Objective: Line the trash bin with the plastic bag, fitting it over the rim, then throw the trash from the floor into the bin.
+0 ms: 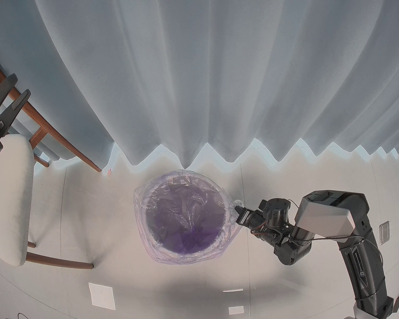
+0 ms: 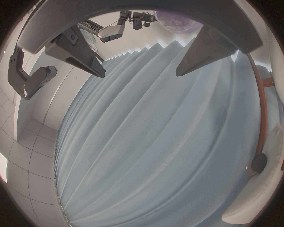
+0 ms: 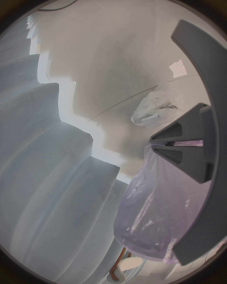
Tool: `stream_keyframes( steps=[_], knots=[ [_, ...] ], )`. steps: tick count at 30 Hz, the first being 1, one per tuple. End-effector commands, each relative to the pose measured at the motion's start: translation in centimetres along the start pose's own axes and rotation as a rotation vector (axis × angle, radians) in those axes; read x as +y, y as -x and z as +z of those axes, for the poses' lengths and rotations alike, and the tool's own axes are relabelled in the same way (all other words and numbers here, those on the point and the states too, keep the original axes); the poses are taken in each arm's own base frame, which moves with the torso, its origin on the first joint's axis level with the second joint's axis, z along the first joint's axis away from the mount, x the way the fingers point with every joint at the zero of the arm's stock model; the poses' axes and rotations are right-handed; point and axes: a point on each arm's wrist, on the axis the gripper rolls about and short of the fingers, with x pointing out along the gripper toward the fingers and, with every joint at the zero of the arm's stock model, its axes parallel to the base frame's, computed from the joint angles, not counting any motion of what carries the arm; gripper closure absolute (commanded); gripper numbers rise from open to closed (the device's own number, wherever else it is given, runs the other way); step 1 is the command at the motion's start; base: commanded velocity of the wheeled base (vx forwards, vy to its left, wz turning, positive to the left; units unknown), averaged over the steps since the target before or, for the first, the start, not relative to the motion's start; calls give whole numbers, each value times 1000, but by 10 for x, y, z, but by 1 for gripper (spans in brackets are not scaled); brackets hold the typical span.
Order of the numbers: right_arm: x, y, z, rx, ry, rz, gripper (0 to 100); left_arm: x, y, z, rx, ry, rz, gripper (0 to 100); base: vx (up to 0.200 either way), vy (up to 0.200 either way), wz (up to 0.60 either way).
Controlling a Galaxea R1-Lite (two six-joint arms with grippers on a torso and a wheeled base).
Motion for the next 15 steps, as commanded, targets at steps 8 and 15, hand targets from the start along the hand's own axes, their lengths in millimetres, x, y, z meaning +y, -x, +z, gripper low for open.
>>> stream_keyframes(
  steps=[8, 15],
  knots=[
    [7, -21, -11, -7, -2, -7, 100, -7, 5, -3, 42, 3, -71, 0, 0, 0, 0],
    [25, -1, 24, -76, -96, -11, 0, -11, 8, -2, 37, -5, -81, 0, 0, 0, 0]
  ],
)
